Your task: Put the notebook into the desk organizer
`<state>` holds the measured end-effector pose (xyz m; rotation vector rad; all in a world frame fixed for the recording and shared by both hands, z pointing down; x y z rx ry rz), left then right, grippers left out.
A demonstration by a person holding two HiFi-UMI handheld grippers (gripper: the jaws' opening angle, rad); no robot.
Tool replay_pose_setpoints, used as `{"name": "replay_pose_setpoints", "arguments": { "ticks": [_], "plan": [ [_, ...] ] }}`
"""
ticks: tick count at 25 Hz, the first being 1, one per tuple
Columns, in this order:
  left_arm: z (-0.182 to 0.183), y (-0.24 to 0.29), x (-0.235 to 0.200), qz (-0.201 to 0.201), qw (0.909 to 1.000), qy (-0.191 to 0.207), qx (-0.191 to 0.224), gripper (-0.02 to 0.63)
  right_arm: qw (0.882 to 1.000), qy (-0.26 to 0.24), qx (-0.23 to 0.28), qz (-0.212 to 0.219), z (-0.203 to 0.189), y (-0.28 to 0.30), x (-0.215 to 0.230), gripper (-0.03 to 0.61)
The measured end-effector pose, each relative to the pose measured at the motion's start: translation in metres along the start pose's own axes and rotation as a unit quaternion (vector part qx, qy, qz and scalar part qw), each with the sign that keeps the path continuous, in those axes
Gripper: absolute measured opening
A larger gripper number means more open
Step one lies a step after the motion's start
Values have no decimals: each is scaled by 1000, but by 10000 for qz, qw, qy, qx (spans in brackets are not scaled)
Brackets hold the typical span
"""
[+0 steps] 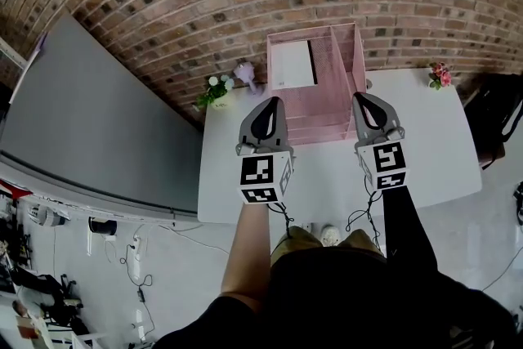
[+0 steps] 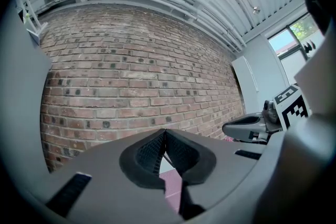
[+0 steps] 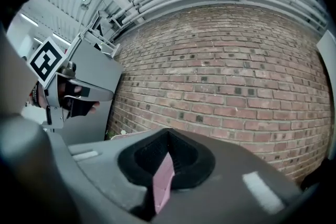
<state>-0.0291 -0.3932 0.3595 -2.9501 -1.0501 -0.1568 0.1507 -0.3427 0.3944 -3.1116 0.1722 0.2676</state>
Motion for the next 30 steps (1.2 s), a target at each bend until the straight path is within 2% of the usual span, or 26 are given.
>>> {"name": "replay_pose_setpoints", "arguments": {
  "ticks": [7,30],
  "plan": [
    [-5,1,3,2,10000,-34,-31,9,9994,334,12,-90,-1,-5,13,0],
    [-4,5,8,-93,9999,87,-61,9,9996,277,-90,-43,-5,-4,12,0]
  ]
}}
Point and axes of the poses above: the fingertips, and each gripper's own axes: y forward along the fingers, x to its right, z out of its top, the point moved 3 cm from there along -y, backward along the fingers
